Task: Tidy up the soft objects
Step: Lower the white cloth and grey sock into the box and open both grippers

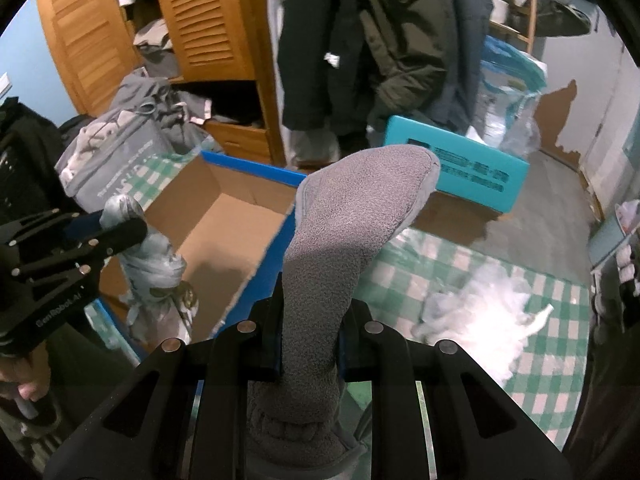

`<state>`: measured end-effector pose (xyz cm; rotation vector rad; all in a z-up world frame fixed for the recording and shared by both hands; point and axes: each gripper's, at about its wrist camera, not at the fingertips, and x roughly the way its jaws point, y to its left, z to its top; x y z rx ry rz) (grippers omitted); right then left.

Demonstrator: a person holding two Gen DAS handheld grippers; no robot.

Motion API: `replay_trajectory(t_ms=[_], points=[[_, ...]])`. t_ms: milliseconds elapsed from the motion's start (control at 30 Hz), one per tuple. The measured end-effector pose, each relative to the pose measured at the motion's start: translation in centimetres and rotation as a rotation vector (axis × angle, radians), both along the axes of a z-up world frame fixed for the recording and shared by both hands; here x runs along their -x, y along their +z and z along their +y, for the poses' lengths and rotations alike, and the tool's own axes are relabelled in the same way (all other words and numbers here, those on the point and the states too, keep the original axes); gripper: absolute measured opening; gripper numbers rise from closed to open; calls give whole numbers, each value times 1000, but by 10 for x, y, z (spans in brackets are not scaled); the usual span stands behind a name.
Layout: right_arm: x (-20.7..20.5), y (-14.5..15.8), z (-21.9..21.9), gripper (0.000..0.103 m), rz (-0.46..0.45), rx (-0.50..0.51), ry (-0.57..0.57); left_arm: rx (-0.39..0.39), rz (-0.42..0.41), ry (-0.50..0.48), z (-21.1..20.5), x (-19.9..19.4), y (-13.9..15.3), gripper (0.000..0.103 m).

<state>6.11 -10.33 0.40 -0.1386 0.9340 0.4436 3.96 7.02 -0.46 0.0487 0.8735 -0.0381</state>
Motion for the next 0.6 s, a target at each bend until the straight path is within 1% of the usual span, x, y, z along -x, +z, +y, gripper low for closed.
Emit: replay_trajectory(t_ms=[267,400,600], points=[[-11,-6,40,17,25,-6,50,-15,29,57,30,-4,-14,23],[-17,-15,59,17,52,-5,76,-24,54,80,44,-11,-24,23],[-25,-28,87,17,96,-1,105,-53,70,105,54,-16,-32,23]])
